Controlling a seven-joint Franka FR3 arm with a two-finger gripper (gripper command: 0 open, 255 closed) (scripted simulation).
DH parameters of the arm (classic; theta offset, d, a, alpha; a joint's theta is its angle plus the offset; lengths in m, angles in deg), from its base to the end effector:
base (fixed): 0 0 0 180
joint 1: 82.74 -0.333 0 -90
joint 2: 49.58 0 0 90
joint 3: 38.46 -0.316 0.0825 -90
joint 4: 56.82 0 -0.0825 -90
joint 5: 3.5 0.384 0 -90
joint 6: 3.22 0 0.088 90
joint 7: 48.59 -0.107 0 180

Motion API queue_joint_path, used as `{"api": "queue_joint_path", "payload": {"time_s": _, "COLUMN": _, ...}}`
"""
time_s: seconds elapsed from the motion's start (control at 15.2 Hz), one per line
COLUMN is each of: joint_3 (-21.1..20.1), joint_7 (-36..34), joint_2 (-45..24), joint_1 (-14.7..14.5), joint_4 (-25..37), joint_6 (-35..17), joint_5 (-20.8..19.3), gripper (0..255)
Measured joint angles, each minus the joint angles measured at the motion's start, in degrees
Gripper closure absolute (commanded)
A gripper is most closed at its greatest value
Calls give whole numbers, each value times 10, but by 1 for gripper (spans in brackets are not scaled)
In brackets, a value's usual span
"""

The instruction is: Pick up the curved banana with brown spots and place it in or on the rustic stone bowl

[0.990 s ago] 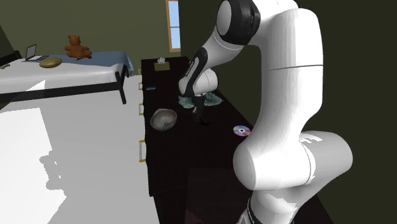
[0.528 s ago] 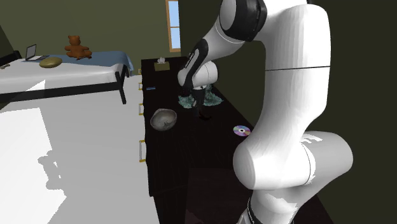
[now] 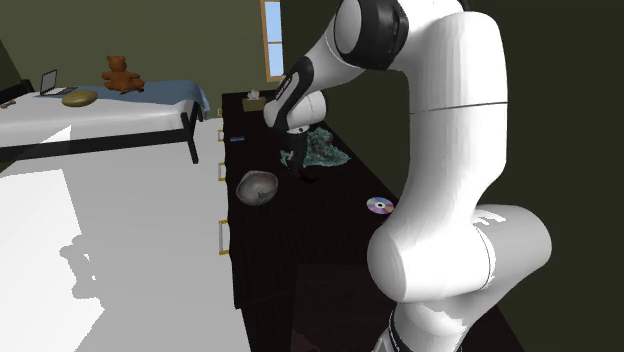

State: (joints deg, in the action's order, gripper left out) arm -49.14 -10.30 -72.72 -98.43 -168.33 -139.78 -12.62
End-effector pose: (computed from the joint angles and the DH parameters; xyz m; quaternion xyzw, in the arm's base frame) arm 0.5613 0.2707 0.2800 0.8177 0.5750 0.0195 0.0217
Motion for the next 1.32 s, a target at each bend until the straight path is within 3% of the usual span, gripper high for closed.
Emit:
{"api": "queue_joint_path", "payload": {"time_s": 0.53, "joint_3": -6, "joint_7": -73, "joint_2": -109, "joint_1": -74, "joint_4": 183, "joint_6": 79, "joint_5": -20, "gripper": 255}}
{"api": "queue_joint_path", "payload": {"time_s": 1.06, "joint_3": -4, "joint_7": -114, "joint_2": -269, "joint_1": -153, "joint_4": 463, "joint_6": 202, "joint_5": -32, "gripper": 255}}
{"api": "queue_joint_path", "payload": {"time_s": 1.32, "joint_3": -1, "joint_7": -116, "joint_2": -295, "joint_1": -157, "joint_4": 480, "joint_6": 194, "joint_5": -34, "gripper": 255}}
